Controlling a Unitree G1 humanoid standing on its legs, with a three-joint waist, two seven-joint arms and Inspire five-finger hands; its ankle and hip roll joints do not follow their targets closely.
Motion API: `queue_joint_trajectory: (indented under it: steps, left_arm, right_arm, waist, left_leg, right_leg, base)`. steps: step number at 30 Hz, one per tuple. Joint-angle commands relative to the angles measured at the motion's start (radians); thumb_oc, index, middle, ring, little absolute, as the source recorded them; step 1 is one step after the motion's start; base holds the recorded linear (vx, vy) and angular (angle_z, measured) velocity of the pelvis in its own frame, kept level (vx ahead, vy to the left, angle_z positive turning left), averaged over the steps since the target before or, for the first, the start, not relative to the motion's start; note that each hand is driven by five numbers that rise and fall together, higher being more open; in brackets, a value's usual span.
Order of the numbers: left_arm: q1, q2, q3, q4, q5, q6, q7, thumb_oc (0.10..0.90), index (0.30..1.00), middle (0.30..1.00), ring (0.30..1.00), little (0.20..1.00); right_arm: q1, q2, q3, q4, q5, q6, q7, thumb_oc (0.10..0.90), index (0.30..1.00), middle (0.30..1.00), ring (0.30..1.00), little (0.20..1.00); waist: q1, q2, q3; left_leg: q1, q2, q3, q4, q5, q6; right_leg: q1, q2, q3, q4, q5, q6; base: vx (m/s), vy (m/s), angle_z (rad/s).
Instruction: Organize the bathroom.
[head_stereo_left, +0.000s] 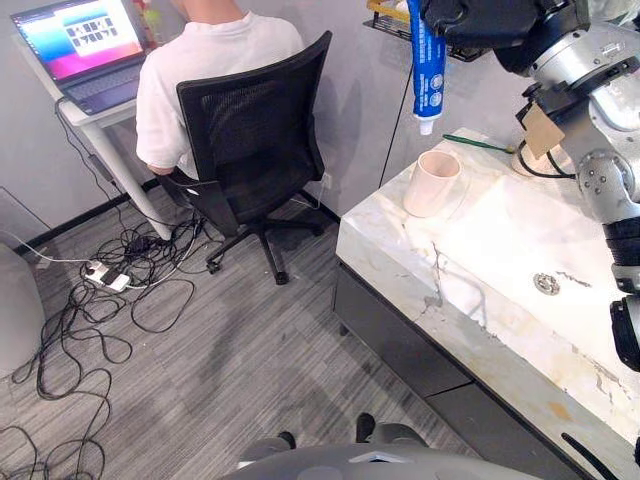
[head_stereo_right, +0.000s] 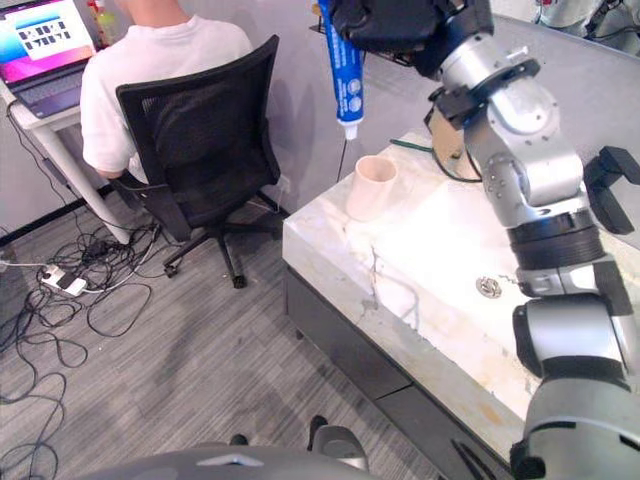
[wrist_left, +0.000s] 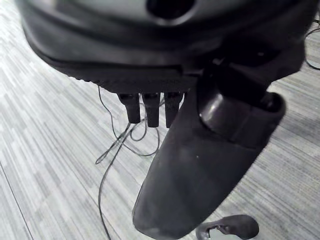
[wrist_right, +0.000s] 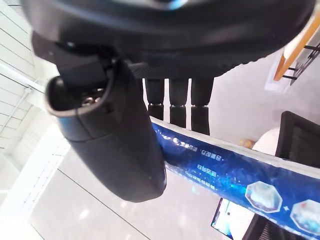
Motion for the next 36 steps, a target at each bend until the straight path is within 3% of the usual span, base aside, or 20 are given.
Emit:
queue_joint_trajectory:
  steps: [1, 21, 26, 36]
  left_arm:
    - [0.046, 0.082, -0.026, 0.037, -0.001, 0.04, 0.028, 0.8, 0.9, 0.9, 0.9, 0.9]
    - [0.027, 0.089, 0.003, 0.073, 0.003, 0.024, 0.01, 0.8, 0.9, 0.9, 0.9, 0.9]
    - [0.028, 0.097, 0.016, 0.071, 0.017, 0.03, 0.001, 0.8, 0.9, 0.9, 0.9, 0.9]
    - [0.024, 0.126, 0.042, 0.103, 0.029, 0.014, -0.023, 0.8, 0.9, 0.9, 0.9, 0.9]
  right_arm:
    - [-0.093, -0.005, -0.099, 0.002, -0.021, -0.142, -0.065, 0.4, 0.3, 0.3, 0.3, 0.3]
    - [-0.076, -0.044, -0.112, 0.084, 0.007, -0.197, -0.018, 0.4, 0.3, 0.3, 0.3, 0.3]
    - [-0.069, -0.056, -0.119, 0.078, 0.01, -0.175, -0.009, 0.4, 0.3, 0.3, 0.3, 0.3]
    - [-0.061, -0.066, -0.121, 0.108, 0.033, -0.189, 0.005, 0.4, 0.3, 0.3, 0.3, 0.3]
  waist:
    - [0.044, -0.009, -0.062]
    - [0.044, 0.005, -0.066]
    - [0.046, 0.008, -0.071]
    - [0.045, 0.014, -0.065]
  left_leg:
    - [0.08, 0.138, 0.006, 0.05, -0.076, -0.077]
    - [0.027, 0.186, -0.001, 0.042, -0.022, -0.102]
    - [0.007, 0.197, 0.0, 0.052, -0.004, -0.106]
    - [-0.01, 0.216, 0.008, 0.058, 0.029, -0.114]
  right_leg:
    - [-0.098, -0.07, 0.087, -0.014, 0.045, 0.137]
    - [-0.084, -0.017, 0.083, -0.056, 0.031, 0.09]
    - [-0.072, -0.003, 0.08, -0.066, 0.025, 0.079]
    - [-0.06, 0.013, 0.069, -0.075, 0.02, 0.064]
  base:
    - [-0.04, -0.043, 0.02]
    - [0.01, -0.068, 0.04]
    - [0.04, -0.07, 0.0]
    - [0.03, -0.05, 0.0]
